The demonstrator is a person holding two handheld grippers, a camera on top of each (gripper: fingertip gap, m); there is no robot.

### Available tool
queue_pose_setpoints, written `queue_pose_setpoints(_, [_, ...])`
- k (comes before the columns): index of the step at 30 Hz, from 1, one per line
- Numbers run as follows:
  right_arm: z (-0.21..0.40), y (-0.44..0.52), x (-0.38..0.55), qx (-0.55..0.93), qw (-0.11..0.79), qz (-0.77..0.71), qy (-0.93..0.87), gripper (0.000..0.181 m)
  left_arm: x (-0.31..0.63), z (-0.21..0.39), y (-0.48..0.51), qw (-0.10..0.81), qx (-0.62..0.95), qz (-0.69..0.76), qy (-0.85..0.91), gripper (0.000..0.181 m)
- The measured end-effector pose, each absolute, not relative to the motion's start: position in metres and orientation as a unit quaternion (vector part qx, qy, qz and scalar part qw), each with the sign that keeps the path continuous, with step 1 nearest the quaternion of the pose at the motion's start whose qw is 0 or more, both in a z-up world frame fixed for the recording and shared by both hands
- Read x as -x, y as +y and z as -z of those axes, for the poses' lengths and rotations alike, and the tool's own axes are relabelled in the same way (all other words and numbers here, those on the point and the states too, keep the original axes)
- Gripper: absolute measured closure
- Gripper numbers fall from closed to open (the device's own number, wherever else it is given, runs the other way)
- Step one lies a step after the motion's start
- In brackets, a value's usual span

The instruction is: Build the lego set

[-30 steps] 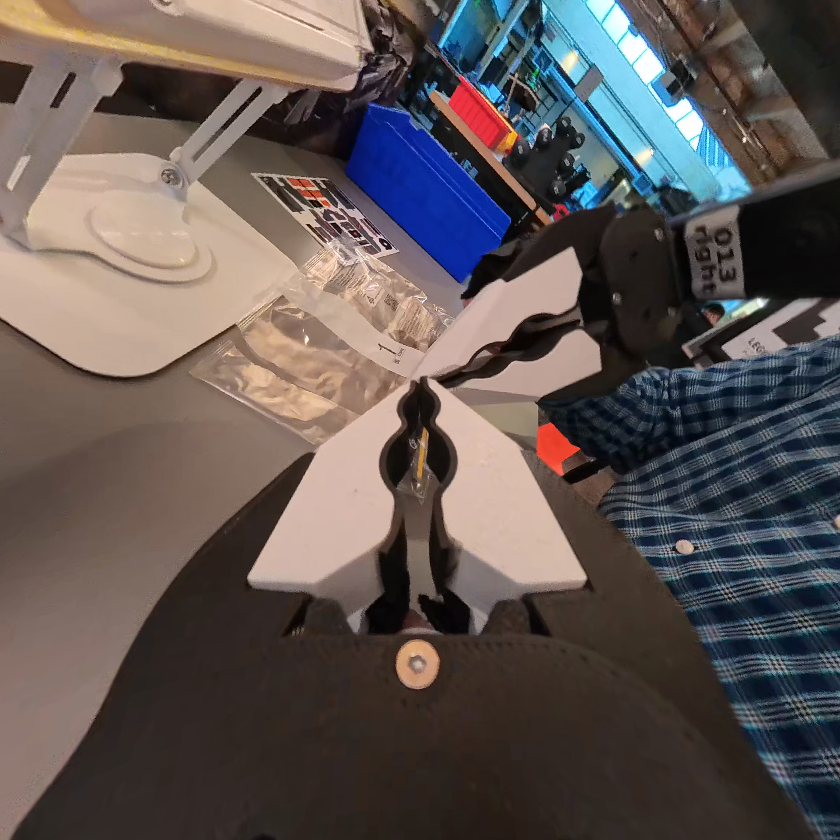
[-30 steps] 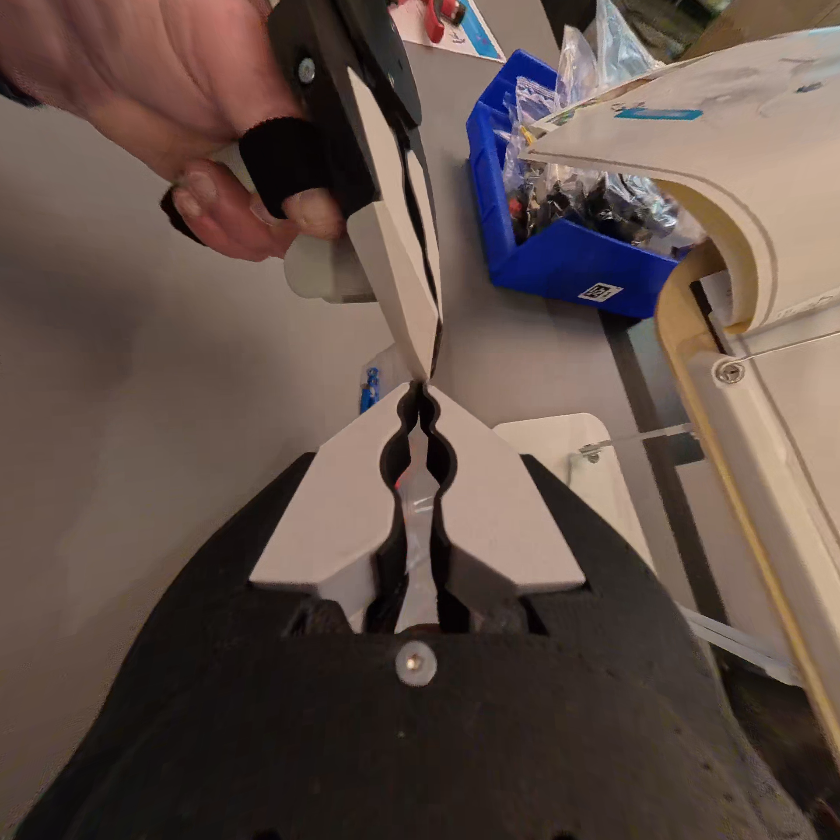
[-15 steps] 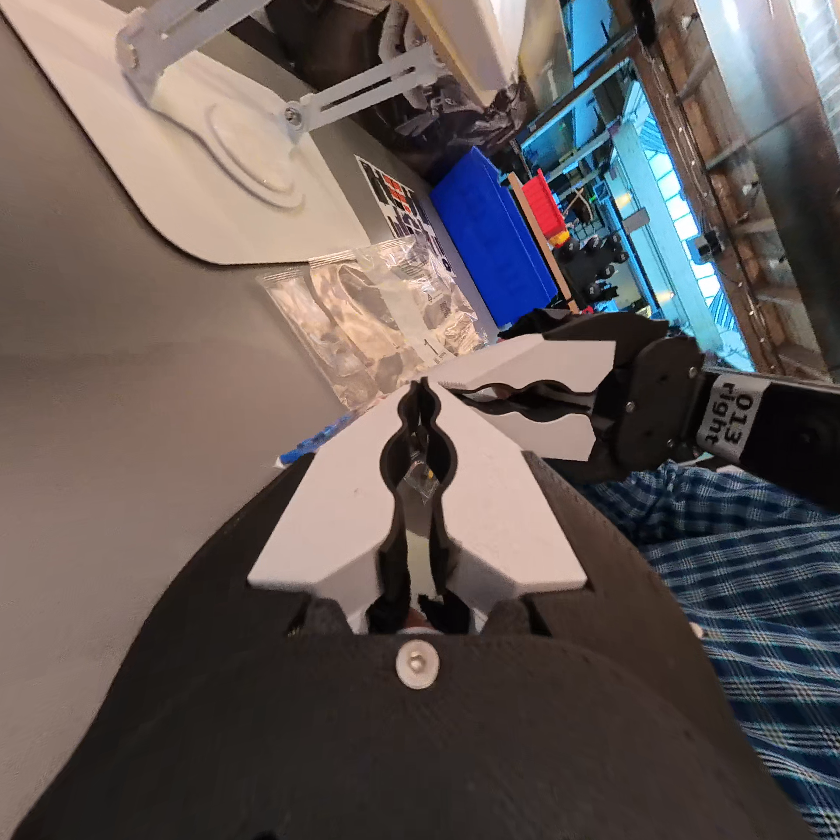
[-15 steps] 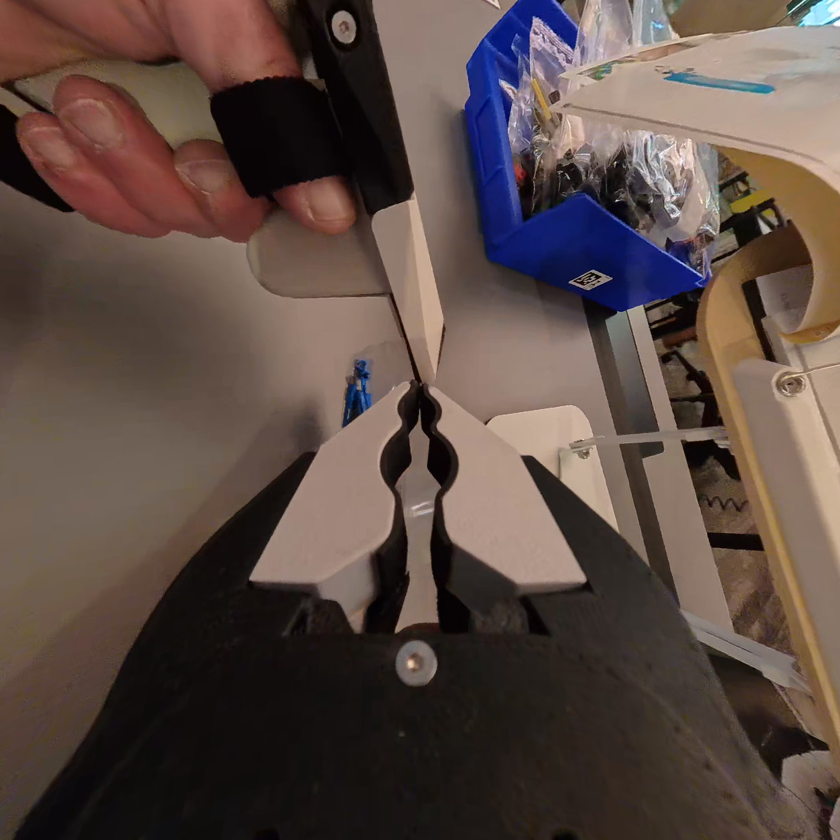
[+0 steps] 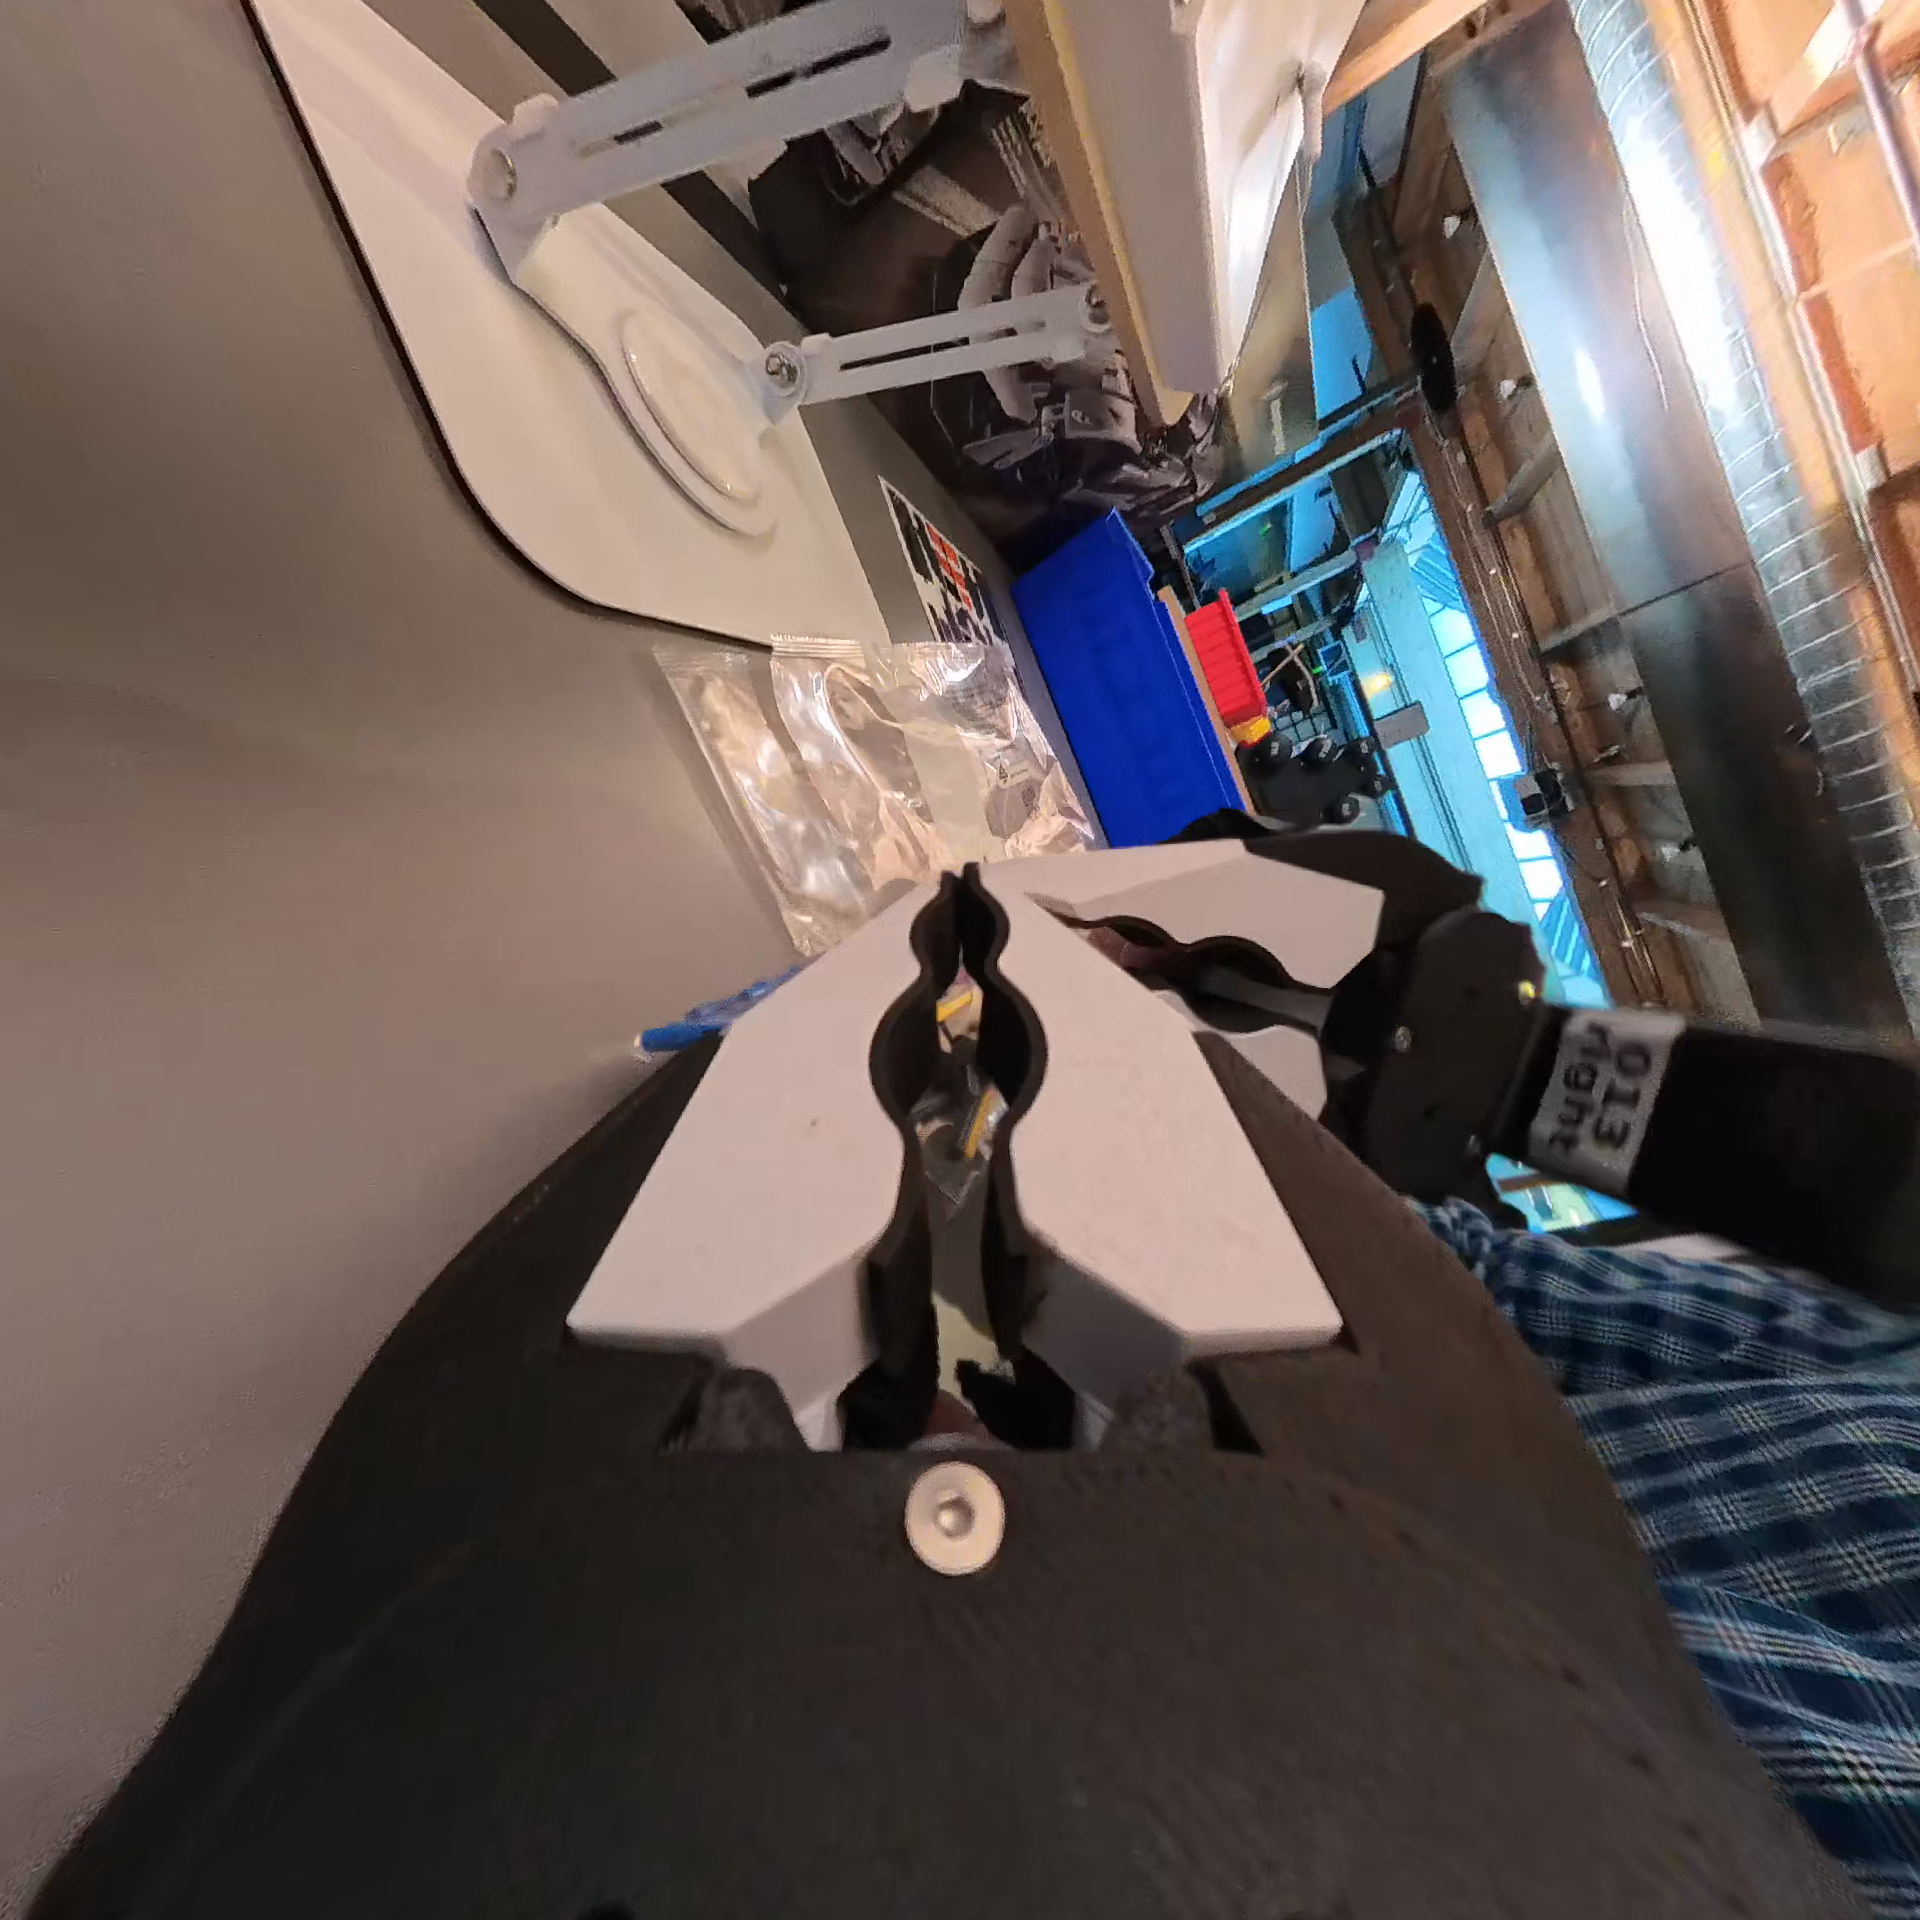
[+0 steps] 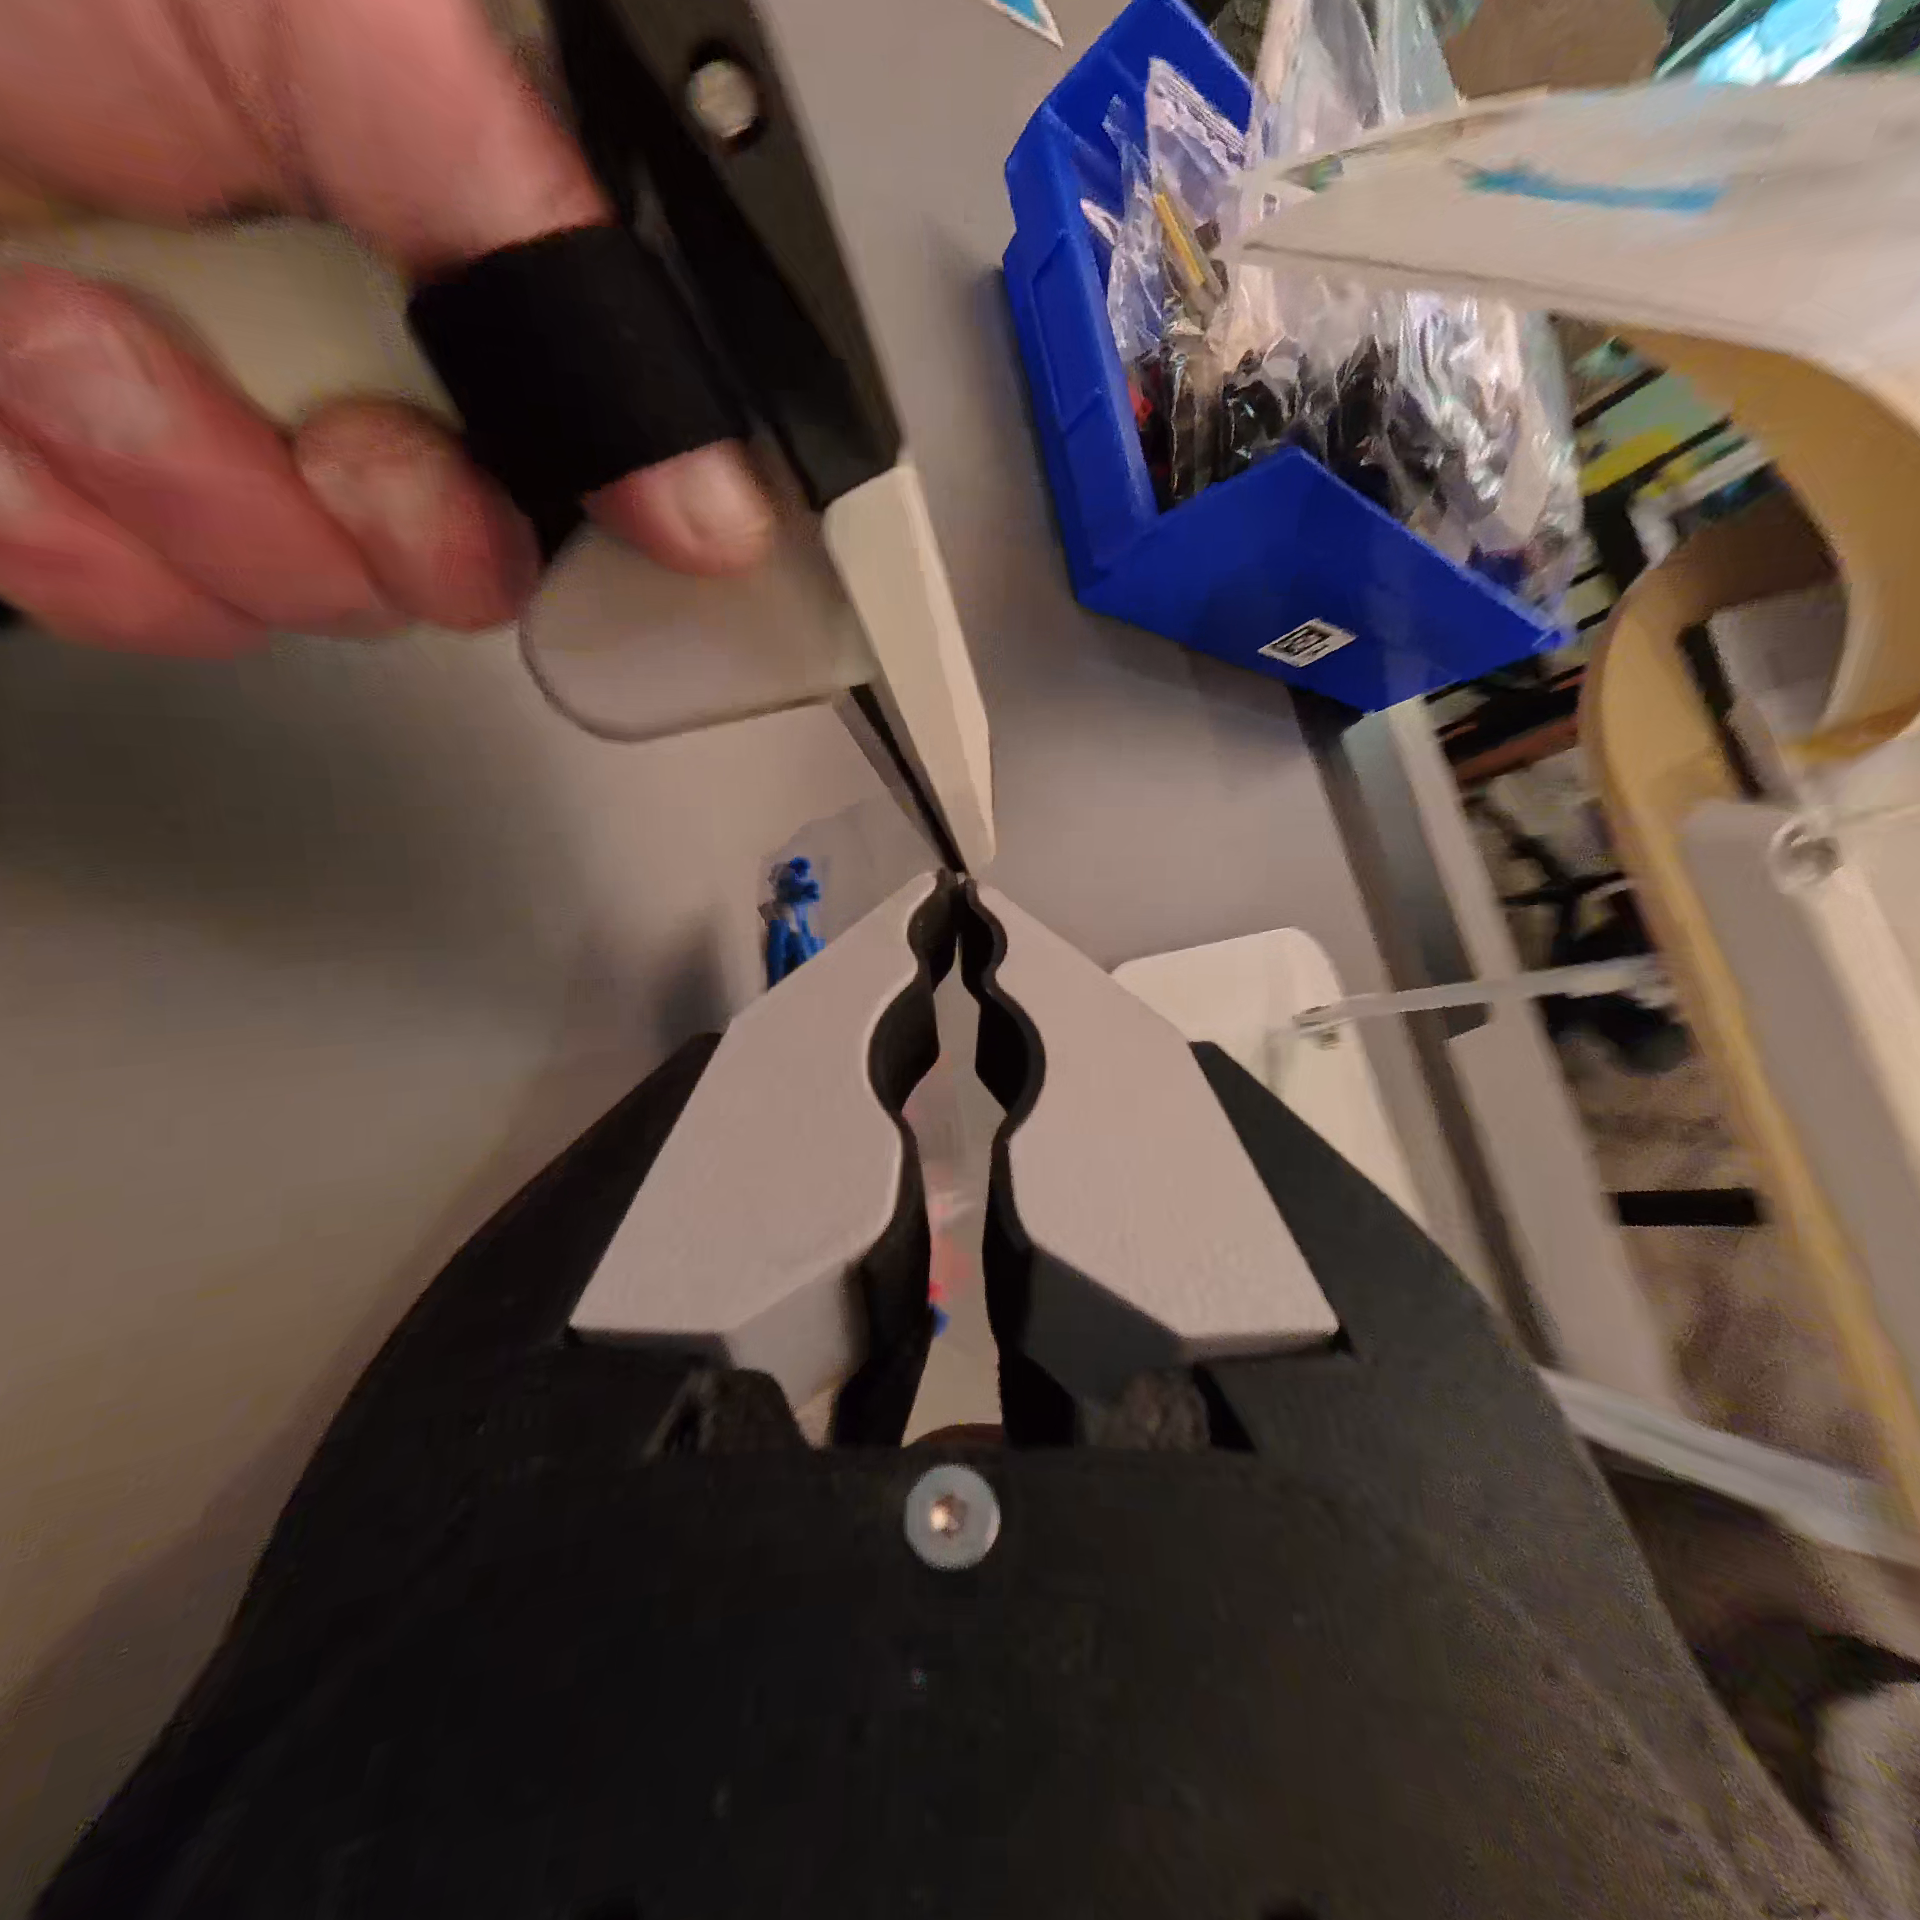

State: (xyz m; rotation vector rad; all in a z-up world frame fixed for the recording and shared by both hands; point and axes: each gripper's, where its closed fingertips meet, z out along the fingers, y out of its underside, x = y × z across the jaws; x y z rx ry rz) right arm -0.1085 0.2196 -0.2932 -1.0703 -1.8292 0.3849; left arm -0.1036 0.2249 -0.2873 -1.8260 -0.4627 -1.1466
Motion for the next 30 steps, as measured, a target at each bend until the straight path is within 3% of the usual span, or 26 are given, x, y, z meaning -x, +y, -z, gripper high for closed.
queue_pose_setpoints(1, [0.294, 0.220, 0.109, 0.467, 0.450, -0.205, -0.733, 0.181, 0.104, 0.287, 0.226, 0.454, 0.736, 0.466, -0.189, 0.181])
queue_pose_setpoints(9, [0.298, 0.224, 0.110, 0.522, 0.332, -0.339, -0.709, 0.181, 0.113, 0.281, 0.228, 0.500, 0.770, 0.382, -0.103, 0.174])
queue_pose_setpoints(19, [0.293, 0.222, 0.104, 0.520, 0.297, -0.378, -0.706, 0.181, 0.105, 0.286, 0.229, 0.491, 0.816, 0.302, 0.025, 0.169])
queue_pose_setpoints(25, [0.285, 0.222, 0.099, 0.519, 0.272, -0.410, -0.700, 0.181, 0.096, 0.275, 0.224, 0.492, 0.801, 0.332, 0.076, 0.163])
queue_pose_setpoints(30, [0.285, 0.220, 0.095, 0.513, 0.251, -0.417, -0.707, 0.181, 0.085, 0.274, 0.225, 0.484, 0.802, 0.329, 0.121, 0.178])
